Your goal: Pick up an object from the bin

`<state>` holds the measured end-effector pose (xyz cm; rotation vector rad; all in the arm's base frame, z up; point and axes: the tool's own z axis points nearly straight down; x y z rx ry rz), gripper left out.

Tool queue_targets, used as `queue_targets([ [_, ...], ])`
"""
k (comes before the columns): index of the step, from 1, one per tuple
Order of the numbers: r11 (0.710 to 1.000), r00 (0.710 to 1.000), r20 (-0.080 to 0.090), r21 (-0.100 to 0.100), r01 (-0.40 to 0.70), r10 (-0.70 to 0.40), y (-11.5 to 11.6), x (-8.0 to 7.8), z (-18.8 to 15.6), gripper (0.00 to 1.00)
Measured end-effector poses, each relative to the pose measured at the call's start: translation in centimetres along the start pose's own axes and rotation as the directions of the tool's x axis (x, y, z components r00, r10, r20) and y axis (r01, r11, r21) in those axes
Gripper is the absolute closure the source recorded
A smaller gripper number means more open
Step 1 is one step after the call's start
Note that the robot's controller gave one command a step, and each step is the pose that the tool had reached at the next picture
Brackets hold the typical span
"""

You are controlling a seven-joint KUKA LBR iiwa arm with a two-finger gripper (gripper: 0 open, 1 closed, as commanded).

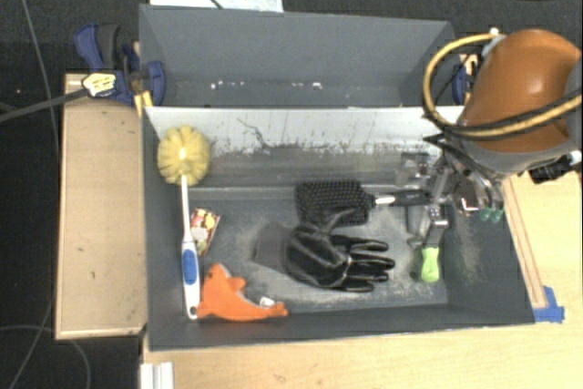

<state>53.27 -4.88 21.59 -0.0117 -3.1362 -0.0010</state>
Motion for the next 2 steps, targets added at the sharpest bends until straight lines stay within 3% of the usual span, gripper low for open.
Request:
queue_targets([
  [1,1.000,1.000,0.008,0.001,0.003,-0.003,0.0,-0.2,-0.5,0.00],
  [2,0.998,0.998,0.000,0.000,0.066,-0.066,4.3,3.1,14.9,0.00],
])
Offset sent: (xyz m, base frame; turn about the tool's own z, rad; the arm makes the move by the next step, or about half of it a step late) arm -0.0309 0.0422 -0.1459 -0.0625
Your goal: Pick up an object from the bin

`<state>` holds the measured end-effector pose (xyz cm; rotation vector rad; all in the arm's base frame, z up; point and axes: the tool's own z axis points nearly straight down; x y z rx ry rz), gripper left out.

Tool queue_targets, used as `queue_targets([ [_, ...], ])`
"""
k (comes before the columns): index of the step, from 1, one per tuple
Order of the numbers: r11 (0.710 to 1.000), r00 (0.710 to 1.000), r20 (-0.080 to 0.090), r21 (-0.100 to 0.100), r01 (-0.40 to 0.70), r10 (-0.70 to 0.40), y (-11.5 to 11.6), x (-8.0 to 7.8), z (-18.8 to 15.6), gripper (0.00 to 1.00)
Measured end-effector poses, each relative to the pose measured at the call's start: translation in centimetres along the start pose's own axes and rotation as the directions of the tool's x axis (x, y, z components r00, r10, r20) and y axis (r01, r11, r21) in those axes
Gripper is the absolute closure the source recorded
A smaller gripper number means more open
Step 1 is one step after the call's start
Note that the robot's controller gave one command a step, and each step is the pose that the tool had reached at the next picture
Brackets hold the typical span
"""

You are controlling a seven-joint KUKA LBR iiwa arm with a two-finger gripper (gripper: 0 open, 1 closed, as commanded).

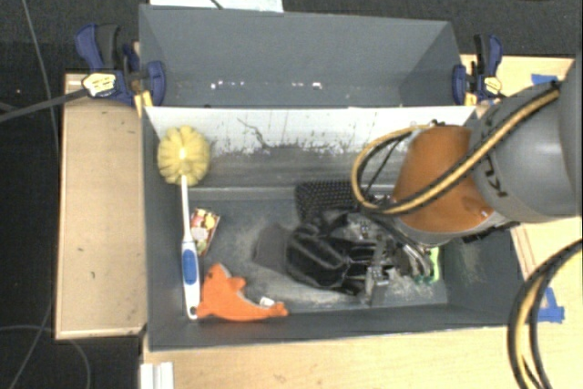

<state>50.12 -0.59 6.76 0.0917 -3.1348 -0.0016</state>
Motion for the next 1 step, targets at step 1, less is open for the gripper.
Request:
queue_targets([
  [1,1.000,1.000,0.012,0.002,-0.009,0.009,-0.48,-0.95,-9.33,0.00],
])
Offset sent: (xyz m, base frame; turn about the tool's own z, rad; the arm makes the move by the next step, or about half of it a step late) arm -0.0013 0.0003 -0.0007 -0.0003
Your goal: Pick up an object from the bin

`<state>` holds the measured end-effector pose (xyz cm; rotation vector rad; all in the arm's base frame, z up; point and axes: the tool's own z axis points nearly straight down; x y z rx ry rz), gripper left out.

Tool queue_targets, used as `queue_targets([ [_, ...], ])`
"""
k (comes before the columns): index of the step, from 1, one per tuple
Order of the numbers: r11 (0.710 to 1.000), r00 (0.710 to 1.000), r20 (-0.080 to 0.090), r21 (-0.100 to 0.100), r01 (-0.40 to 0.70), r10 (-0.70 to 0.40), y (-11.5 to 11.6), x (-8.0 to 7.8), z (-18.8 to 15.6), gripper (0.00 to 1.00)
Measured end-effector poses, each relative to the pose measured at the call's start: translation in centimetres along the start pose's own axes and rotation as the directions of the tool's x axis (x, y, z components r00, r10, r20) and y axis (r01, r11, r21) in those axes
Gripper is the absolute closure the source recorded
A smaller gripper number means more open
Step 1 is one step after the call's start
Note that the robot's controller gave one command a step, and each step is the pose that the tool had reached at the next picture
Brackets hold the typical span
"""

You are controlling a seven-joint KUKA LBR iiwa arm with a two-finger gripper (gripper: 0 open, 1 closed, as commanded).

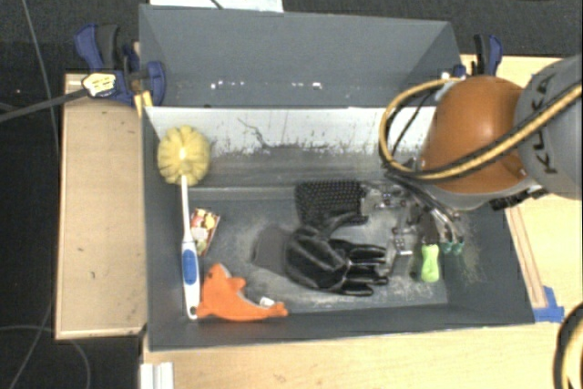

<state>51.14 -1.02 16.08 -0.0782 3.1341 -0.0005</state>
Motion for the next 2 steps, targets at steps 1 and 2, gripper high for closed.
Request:
queue_targets([
  [1,1.000,1.000,-0.015,-0.003,0.013,-0.013,0.5,1.2,9.4,0.00],
  [2,0.942,0.942,-0.003,0.001,-0.334,0.334,4.1,0.6,9.1,0.00],
])
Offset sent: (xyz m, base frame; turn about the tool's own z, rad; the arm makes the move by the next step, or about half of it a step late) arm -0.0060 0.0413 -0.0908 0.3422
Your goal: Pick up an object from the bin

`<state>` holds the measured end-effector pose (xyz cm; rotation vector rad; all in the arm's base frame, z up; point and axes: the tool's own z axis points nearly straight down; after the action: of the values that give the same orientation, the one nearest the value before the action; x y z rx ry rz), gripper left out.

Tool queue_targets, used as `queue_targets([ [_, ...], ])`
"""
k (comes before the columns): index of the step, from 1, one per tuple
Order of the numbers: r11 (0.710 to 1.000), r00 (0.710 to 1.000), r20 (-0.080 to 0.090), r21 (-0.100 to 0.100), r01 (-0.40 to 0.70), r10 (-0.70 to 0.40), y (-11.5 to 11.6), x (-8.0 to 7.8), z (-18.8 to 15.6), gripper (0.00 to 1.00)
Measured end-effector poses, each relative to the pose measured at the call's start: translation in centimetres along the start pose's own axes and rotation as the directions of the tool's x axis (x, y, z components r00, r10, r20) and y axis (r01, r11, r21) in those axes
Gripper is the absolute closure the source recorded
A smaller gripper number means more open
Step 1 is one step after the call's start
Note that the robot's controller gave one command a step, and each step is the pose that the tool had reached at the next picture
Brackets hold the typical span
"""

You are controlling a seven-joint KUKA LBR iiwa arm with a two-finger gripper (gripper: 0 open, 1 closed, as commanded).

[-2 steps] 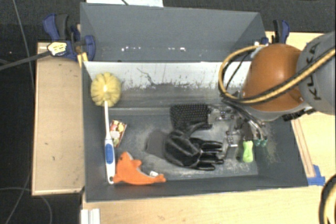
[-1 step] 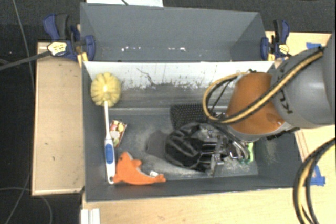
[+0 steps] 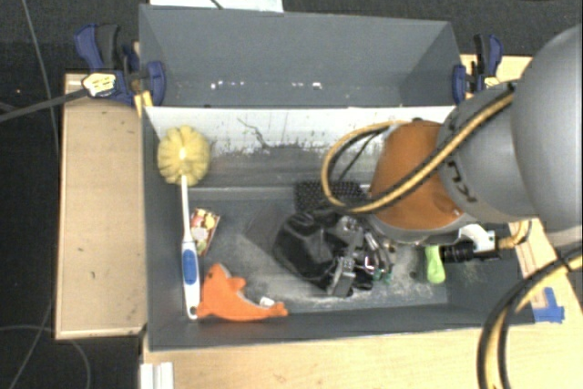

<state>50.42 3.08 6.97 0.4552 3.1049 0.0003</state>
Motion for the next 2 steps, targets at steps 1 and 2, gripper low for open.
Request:
queue_targets([
  [1,0.938,0.938,-0.010,-0.002,0.345,-0.345,-3.65,-0.77,0.15,1.00],
  [2,0.938,0.938,-0.010,-0.002,0.345,-0.345,-3.65,-0.77,0.15,1.00],
])
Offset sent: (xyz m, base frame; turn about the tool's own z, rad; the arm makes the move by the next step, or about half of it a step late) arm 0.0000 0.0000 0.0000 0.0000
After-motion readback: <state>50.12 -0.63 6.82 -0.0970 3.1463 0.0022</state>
